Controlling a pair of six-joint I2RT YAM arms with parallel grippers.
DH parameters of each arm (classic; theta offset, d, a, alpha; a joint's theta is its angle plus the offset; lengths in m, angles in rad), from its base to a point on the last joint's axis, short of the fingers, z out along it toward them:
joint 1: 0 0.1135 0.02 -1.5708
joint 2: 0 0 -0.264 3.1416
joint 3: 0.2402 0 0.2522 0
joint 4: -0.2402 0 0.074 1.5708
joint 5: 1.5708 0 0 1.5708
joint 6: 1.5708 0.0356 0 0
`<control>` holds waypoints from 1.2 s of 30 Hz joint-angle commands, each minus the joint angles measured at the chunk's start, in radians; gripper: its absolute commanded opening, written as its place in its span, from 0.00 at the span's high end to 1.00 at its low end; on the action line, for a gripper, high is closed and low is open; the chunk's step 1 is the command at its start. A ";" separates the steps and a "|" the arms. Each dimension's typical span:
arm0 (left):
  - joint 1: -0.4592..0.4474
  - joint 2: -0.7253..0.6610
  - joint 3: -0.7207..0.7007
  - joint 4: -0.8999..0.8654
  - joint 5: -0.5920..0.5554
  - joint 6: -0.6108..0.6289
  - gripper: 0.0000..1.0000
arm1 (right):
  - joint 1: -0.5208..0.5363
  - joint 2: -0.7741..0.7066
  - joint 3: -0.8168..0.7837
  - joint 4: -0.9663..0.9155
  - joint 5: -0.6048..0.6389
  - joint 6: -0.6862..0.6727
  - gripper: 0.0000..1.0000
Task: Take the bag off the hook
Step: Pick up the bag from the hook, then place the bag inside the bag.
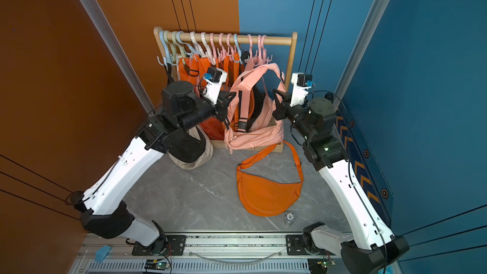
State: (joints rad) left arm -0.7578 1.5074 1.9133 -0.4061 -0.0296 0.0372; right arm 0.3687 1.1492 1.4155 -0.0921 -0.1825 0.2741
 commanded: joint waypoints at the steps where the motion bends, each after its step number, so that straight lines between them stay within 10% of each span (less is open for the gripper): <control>1: -0.045 -0.092 -0.078 0.075 -0.081 0.033 1.00 | 0.046 -0.084 -0.047 -0.046 0.053 -0.031 1.00; 27: -0.456 -0.619 -0.611 -0.037 -0.416 0.000 1.00 | 0.211 -0.623 -0.453 -0.286 0.046 0.118 1.00; 36: -0.446 -0.616 -0.754 -0.002 -0.452 -0.056 1.00 | 0.214 -0.715 -0.618 -0.309 0.123 0.175 1.00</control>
State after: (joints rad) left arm -1.2274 0.8810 1.2007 -0.4362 -0.4530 0.0212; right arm 0.5816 0.4637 0.8448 -0.3801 -0.1249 0.4023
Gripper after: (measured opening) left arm 0.049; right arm 0.047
